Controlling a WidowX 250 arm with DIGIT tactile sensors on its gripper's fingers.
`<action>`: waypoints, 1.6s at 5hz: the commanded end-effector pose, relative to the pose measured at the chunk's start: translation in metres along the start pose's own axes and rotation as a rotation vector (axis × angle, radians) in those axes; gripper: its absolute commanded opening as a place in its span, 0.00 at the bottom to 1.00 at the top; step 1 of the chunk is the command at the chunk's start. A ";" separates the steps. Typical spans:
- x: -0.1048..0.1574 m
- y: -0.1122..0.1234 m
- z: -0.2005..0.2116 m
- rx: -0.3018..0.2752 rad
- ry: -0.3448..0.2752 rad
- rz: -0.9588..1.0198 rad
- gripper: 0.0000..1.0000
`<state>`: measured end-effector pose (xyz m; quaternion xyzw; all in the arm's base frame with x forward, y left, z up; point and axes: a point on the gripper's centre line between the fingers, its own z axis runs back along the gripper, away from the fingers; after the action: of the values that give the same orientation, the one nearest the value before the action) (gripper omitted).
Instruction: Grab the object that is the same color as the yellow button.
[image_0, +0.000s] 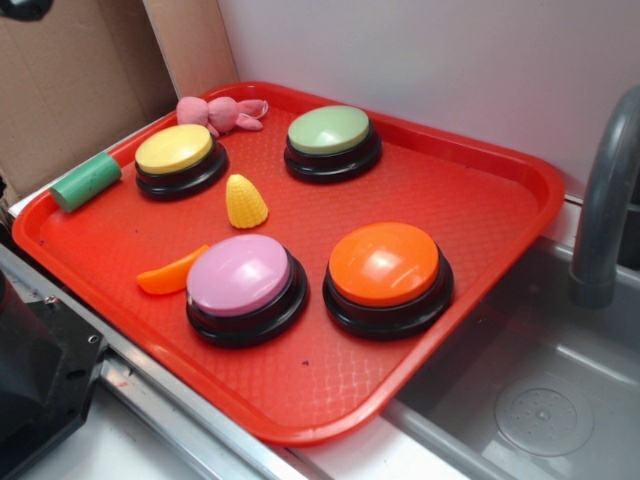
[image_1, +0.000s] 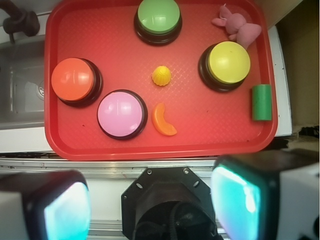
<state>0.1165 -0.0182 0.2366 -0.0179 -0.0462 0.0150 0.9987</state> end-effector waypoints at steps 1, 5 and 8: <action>0.000 0.000 0.000 0.000 0.000 0.000 1.00; 0.085 0.048 -0.101 0.154 -0.060 0.281 1.00; 0.099 0.056 -0.182 0.123 -0.014 0.401 1.00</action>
<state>0.2301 0.0287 0.0548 0.0327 -0.0320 0.2110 0.9764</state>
